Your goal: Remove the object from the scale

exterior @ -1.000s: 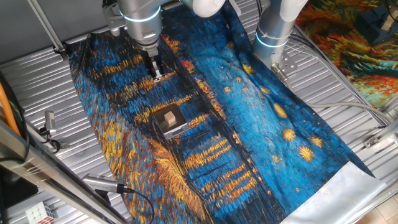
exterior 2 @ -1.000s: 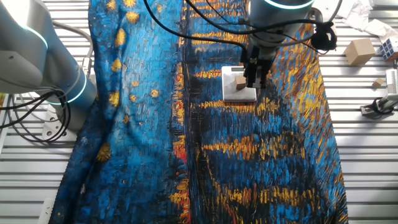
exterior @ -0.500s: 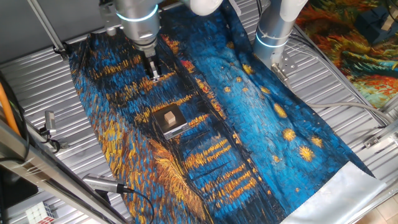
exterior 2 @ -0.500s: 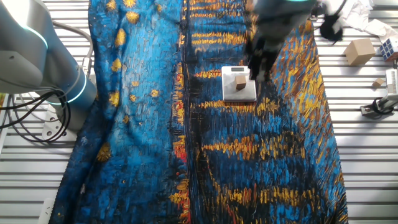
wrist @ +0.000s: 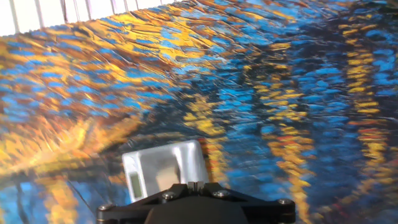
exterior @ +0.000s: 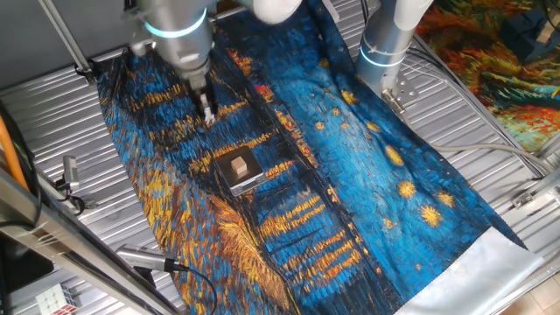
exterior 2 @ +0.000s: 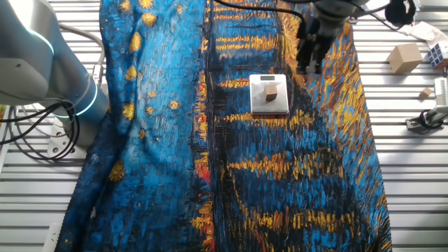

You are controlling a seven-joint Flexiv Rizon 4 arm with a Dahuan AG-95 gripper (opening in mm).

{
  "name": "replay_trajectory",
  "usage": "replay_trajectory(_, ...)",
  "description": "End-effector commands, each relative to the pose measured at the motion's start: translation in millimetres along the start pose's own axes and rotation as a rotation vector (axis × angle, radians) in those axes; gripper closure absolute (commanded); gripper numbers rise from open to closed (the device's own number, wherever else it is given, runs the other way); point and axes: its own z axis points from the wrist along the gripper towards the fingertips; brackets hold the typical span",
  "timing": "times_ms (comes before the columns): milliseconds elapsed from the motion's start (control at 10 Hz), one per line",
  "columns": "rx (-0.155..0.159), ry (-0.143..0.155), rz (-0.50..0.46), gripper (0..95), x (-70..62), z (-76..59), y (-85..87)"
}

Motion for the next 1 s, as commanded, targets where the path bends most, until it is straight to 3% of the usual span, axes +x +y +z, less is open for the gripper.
replay_trajectory(100, -0.001, 0.001, 0.007, 95.0, -3.5, 6.3, 4.4)
replay_trajectory(300, -0.007, -0.019, 0.0, 95.0, -9.0, 28.0, 4.5)
replay_trajectory(600, -0.022, -0.089, -0.007, 95.0, -9.8, 71.9, -2.7)
replay_trajectory(700, -0.045, -0.1, 0.0, 95.0, -10.9, 78.6, 1.5)
replay_trajectory(1000, -0.022, -0.097, 0.048, 95.0, -20.0, 84.6, 27.4)
